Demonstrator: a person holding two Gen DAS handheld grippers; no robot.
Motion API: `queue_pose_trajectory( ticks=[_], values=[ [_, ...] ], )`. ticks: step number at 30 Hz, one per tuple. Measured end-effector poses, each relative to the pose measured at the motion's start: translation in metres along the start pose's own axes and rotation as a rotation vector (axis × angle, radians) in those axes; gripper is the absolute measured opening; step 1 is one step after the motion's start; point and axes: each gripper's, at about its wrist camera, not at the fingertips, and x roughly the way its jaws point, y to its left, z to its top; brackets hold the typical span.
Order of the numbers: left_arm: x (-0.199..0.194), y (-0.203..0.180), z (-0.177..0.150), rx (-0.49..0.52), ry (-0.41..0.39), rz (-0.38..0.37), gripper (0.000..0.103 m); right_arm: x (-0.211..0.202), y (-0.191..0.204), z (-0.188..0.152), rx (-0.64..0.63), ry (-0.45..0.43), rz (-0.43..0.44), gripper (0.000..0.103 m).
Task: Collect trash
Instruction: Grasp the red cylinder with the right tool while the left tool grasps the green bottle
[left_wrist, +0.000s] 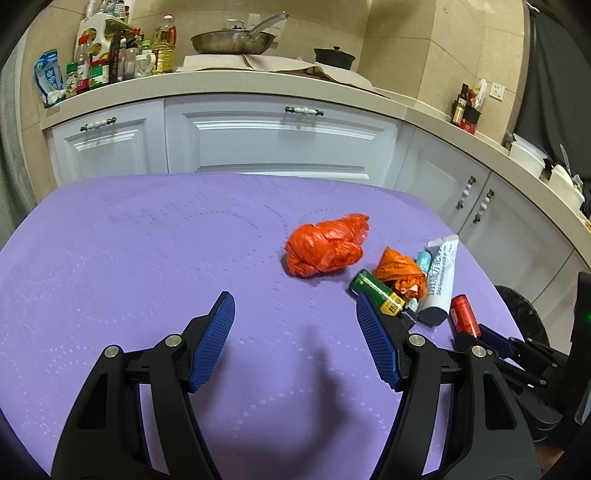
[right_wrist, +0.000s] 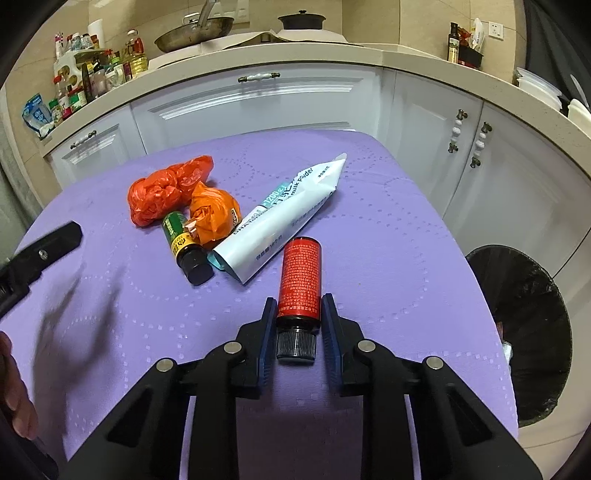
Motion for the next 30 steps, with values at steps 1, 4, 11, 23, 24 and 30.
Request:
queue_pose_trajectory(
  ticks=[1, 4, 11, 23, 24, 30],
  values=[
    [0.002, -0.003, -0.001, 0.004, 0.004, -0.002, 0.067, -0.001, -0.001, 0.000, -0.001, -0.005, -0.001, 0.025],
    [0.007, -0.012, -0.003, 0.019, 0.016, -0.006, 0.067, -0.004, -0.005, 0.001, 0.000, -0.015, 0.000, 0.025],
    [0.021, -0.034, -0.005, 0.055, 0.037, -0.006, 0.067, -0.013, -0.021, 0.004, 0.024, -0.047, 0.023, 0.025],
    [0.049, -0.072, -0.004, 0.107, 0.094, 0.006, 0.067, -0.014, -0.046, 0.004, 0.055, -0.067, 0.076, 0.025],
    [0.052, -0.076, -0.004, 0.113, 0.096, 0.011, 0.067, -0.013, -0.048, 0.004, 0.057, -0.067, 0.078, 0.025],
    [0.068, -0.077, -0.004, 0.112, 0.149, 0.028, 0.067, -0.015, -0.055, 0.004, 0.066, -0.074, 0.088, 0.025]
  ],
)
